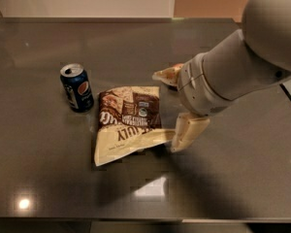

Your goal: Move brown chip bag near pepsi can

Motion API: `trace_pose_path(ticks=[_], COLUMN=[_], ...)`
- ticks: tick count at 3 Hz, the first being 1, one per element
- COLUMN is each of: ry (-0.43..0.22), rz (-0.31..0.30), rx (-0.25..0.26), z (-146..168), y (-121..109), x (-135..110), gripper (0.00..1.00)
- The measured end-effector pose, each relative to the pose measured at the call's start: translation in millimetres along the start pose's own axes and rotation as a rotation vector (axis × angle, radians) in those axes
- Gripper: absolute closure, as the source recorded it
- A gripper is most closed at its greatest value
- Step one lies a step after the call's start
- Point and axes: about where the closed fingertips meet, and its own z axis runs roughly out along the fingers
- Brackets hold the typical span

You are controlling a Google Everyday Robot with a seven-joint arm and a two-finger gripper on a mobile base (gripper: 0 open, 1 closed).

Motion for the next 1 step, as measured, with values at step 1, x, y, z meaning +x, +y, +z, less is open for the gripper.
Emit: trace_pose_path(ticks=[1], ry=[0.000], rz=[0.000], rx=[0.000], z=[0.0], y=[0.0], x=[-0.1], gripper=[0.00])
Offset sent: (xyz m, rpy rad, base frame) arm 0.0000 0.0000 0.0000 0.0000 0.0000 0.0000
